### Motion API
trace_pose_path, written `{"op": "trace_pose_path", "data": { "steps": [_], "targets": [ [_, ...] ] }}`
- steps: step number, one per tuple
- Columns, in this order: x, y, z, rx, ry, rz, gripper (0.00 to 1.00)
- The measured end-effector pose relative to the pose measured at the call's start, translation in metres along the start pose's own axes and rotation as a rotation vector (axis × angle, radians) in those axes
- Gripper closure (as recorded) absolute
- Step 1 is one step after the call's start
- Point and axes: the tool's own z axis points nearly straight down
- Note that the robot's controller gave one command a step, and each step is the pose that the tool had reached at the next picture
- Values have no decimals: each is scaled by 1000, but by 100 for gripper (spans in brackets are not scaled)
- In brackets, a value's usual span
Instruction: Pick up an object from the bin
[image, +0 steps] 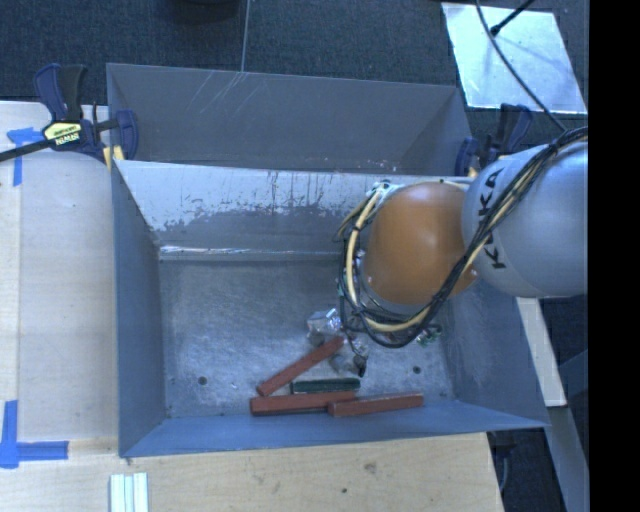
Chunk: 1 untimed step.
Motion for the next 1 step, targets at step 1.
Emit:
{"op": "trace_pose_path", "data": {
  "steps": [1],
  "targets": [
    [-39,3,-139,3,-5,-33,100]
  ]
}}
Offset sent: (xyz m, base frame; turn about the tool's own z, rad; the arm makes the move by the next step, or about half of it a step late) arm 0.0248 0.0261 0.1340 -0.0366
